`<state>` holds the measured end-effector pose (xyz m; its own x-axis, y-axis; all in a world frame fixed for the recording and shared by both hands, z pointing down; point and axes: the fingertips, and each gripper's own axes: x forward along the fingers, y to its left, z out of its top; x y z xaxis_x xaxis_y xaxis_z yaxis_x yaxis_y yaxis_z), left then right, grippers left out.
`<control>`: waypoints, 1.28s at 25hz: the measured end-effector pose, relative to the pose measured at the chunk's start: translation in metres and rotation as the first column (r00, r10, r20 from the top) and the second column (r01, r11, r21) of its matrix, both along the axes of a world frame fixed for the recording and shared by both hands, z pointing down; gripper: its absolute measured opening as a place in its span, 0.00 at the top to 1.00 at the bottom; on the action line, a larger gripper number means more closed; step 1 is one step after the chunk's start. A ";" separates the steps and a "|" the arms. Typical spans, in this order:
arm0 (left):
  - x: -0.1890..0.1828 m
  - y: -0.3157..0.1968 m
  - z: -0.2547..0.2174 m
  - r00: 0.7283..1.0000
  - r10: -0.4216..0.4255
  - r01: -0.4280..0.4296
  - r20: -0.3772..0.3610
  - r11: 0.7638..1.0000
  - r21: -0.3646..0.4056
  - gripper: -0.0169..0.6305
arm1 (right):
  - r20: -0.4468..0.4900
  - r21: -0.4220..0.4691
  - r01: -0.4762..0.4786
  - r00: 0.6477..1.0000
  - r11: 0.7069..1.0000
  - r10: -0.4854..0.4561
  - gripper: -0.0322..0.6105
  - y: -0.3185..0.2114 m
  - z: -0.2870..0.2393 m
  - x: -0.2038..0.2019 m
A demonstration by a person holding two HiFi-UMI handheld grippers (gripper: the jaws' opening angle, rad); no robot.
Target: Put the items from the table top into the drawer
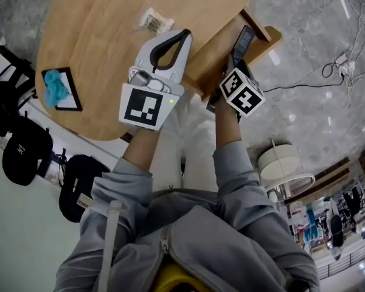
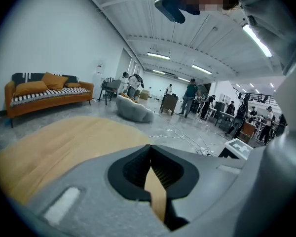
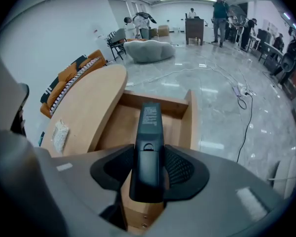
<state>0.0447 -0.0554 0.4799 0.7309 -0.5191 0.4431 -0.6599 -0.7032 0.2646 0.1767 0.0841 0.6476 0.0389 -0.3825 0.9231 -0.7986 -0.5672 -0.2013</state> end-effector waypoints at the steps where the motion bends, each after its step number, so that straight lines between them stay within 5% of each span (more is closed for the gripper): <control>1: 0.000 0.001 0.001 1.000 0.001 -0.001 0.002 1.000 -0.003 0.97 | 0.005 -0.020 -0.015 1.000 1.000 0.015 0.66 0.003 0.006 0.000; 20: 0.005 0.036 0.040 0.996 0.084 -0.081 0.030 0.992 -0.099 0.97 | 0.148 -0.155 -0.114 0.979 0.981 0.137 0.65 0.019 0.078 -0.024; 24: 0.009 0.038 0.039 0.996 0.089 -0.086 0.023 0.991 -0.101 0.97 | 0.184 -0.146 -0.095 0.975 0.985 0.121 0.45 0.015 0.077 -0.032; 28: 0.008 0.037 0.037 0.996 0.085 -0.083 0.019 0.992 -0.097 0.97 | 0.167 -0.104 -0.057 0.983 0.993 0.074 0.45 0.011 0.062 -0.035; 32: 0.003 0.036 0.036 0.997 0.078 -0.076 0.018 0.993 -0.093 0.97 | 0.052 -0.030 0.128 0.991 0.991 -0.126 0.50 -0.002 0.037 -0.035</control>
